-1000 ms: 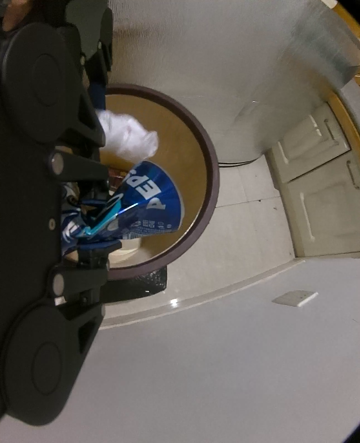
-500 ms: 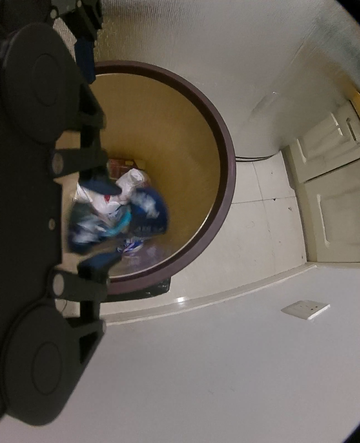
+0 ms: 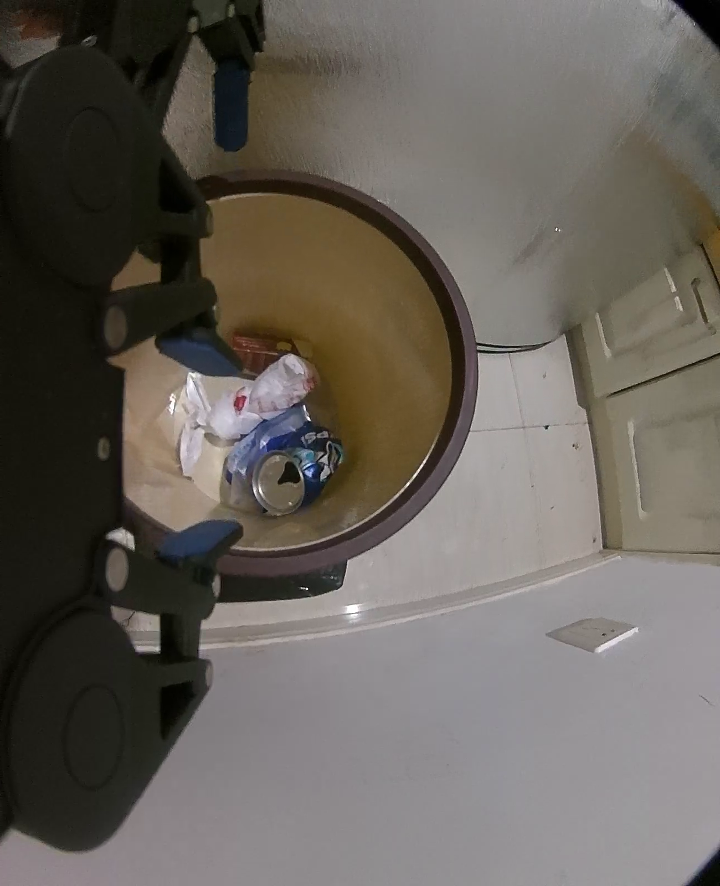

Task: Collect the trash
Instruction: 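Open the left gripper to drop the tissue while the right opens to drop the can, then raise both grippers from the bin and move back over the table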

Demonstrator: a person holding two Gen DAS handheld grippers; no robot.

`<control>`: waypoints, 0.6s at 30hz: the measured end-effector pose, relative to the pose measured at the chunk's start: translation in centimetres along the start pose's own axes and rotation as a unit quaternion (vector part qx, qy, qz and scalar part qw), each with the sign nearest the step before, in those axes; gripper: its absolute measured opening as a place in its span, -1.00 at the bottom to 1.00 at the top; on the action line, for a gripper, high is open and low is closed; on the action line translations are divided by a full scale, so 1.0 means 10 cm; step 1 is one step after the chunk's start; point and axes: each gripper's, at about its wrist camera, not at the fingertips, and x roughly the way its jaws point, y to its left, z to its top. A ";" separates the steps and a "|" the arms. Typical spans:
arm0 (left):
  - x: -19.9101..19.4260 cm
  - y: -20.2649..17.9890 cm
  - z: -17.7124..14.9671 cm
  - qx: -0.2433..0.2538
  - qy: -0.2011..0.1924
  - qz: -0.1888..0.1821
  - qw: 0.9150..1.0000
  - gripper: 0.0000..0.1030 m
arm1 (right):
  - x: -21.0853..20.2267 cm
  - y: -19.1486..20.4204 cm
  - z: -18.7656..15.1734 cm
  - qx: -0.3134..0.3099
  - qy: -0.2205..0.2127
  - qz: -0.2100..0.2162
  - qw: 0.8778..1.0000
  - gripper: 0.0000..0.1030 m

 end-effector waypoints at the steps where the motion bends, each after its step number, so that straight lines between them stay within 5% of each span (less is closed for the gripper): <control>1: -0.03 0.01 -0.01 -0.001 -0.002 0.002 1.000 0.94 | -0.01 -0.01 0.00 -0.003 -0.001 0.000 1.000 0.27; 18: -0.58 0.16 -0.30 -0.043 -0.029 0.027 0.998 1.00 | -0.59 -0.06 -0.25 -0.025 -0.034 -0.025 0.999 0.99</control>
